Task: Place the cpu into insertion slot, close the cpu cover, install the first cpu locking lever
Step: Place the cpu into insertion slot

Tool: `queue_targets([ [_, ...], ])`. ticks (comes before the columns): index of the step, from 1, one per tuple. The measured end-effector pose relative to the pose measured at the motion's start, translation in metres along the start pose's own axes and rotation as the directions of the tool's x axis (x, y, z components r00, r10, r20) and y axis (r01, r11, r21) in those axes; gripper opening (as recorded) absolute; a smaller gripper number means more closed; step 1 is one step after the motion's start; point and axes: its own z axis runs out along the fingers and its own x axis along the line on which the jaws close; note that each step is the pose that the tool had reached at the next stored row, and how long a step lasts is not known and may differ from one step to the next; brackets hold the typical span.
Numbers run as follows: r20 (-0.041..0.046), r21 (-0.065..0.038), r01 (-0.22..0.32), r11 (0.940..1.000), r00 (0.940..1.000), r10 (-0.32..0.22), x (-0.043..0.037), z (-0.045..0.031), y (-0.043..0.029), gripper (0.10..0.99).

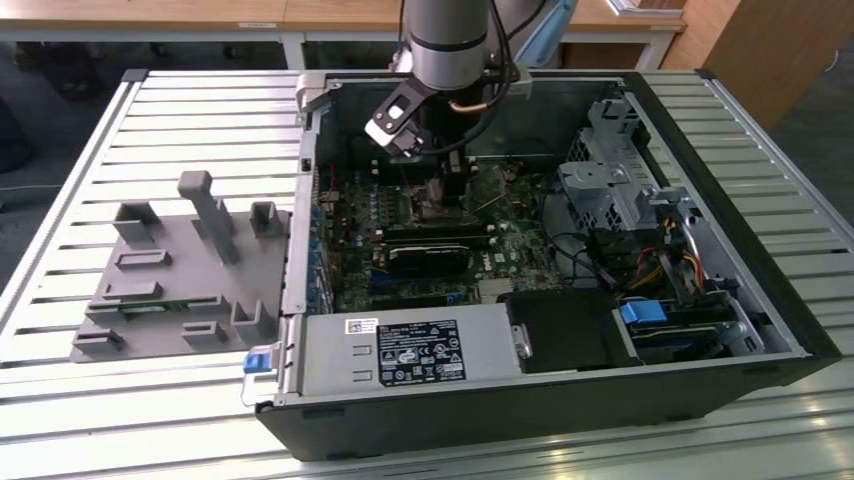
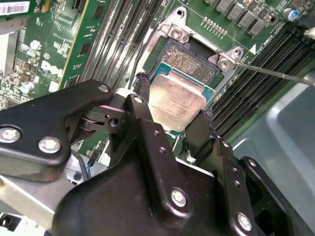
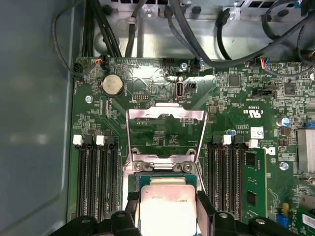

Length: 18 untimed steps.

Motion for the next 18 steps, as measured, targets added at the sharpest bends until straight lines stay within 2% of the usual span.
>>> queue_targets([
  [14,0.0014,0.0,-0.008,1.0,1.0,0.008,0.0012,0.0121,-0.0037,0.541],
  [18,0.0052,0.0,-0.008,1.0,1.0,0.008,0.0014,0.0169,-0.0047,0.541],
])
